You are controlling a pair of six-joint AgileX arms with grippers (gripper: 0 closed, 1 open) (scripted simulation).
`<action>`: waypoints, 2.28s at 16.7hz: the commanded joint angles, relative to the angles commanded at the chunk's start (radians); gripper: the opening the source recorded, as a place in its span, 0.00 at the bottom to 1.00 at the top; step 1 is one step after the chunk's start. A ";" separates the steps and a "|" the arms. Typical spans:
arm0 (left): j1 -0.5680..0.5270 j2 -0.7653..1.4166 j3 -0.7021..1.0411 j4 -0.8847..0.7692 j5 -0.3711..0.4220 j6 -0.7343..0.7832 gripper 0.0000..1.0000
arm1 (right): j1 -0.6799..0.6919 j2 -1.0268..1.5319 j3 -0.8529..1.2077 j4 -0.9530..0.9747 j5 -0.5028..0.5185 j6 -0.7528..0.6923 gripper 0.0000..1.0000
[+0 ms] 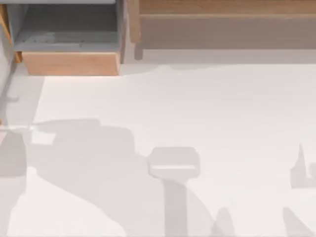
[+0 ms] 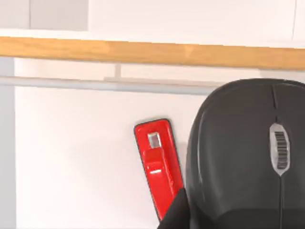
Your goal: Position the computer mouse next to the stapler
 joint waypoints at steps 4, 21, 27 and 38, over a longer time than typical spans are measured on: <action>-0.026 -0.059 -0.229 0.093 -0.007 -0.048 0.00 | 0.000 0.000 0.000 0.000 0.000 0.000 1.00; -0.127 -0.022 -0.520 0.325 0.007 -0.115 0.00 | 0.000 0.000 0.000 0.000 0.000 0.000 1.00; -0.124 -0.024 -0.523 0.317 0.005 -0.116 0.00 | 0.000 0.000 0.000 0.000 0.000 0.000 1.00; -0.125 -0.021 -0.532 0.345 0.005 -0.118 0.00 | 0.000 0.000 0.000 0.000 0.000 0.000 1.00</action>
